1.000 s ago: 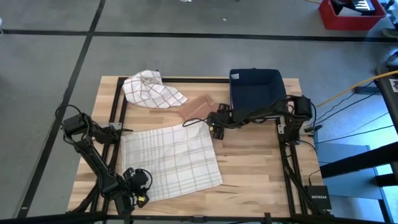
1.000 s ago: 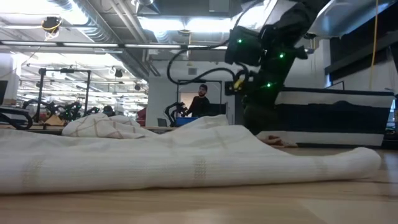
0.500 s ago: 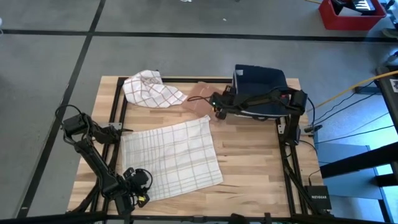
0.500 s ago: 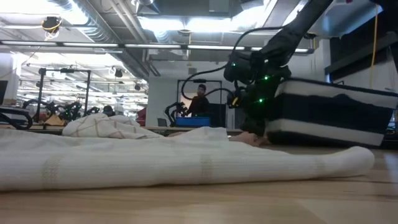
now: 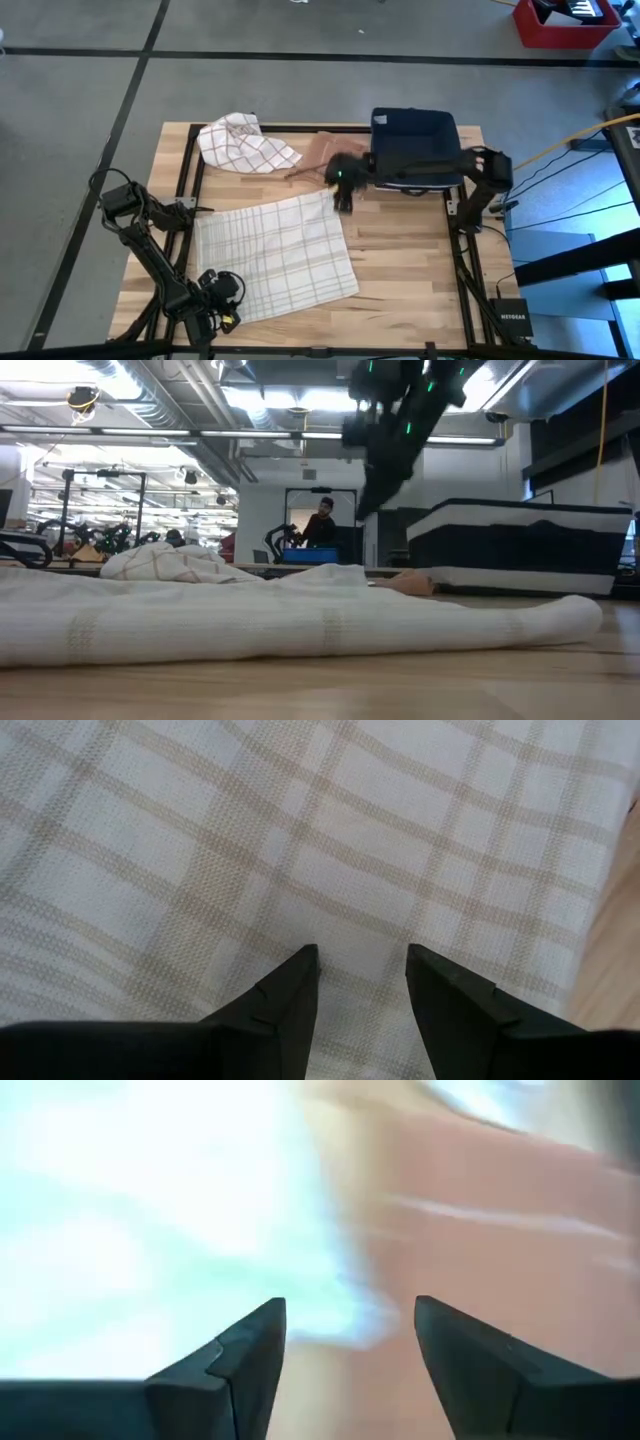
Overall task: Fold towel
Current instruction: Fold the bottom white towel
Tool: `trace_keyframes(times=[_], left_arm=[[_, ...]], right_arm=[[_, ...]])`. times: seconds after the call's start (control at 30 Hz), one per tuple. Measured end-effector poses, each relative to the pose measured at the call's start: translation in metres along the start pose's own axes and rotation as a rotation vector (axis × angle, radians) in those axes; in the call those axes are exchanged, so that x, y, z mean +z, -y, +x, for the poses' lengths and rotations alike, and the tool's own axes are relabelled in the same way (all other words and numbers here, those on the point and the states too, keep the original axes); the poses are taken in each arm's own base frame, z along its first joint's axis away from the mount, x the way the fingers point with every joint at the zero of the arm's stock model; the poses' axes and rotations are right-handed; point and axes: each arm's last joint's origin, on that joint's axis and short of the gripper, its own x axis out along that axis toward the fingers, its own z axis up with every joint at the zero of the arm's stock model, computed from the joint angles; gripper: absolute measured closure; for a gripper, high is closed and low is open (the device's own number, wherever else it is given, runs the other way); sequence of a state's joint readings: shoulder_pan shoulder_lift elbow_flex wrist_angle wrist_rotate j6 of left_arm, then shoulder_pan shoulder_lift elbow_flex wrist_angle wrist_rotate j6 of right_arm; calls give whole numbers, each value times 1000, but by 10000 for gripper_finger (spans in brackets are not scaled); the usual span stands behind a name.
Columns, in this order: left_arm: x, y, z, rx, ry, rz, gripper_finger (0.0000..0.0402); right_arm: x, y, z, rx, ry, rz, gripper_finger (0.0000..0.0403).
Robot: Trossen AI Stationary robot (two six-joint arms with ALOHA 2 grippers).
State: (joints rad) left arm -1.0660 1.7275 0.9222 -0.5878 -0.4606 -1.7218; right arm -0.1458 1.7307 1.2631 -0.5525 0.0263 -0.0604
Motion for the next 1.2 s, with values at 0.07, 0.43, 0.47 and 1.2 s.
trace_keyframes(times=[0.07,0.43,0.47,1.2], left_arm=[[0,0,0,-2,0,-1,257],[0,0,0,-3,-1,0,257],[0,0,0,-3,-1,4,257],[86,17,-51,-2,307,103,257]], right_arm=[[-2,-37,2,181,29,-19,178],[-99,-186,37,275,-26,-174,178],[-106,-191,38,268,-44,-166,178],[-122,-260,-63,320,-45,-128,178]])
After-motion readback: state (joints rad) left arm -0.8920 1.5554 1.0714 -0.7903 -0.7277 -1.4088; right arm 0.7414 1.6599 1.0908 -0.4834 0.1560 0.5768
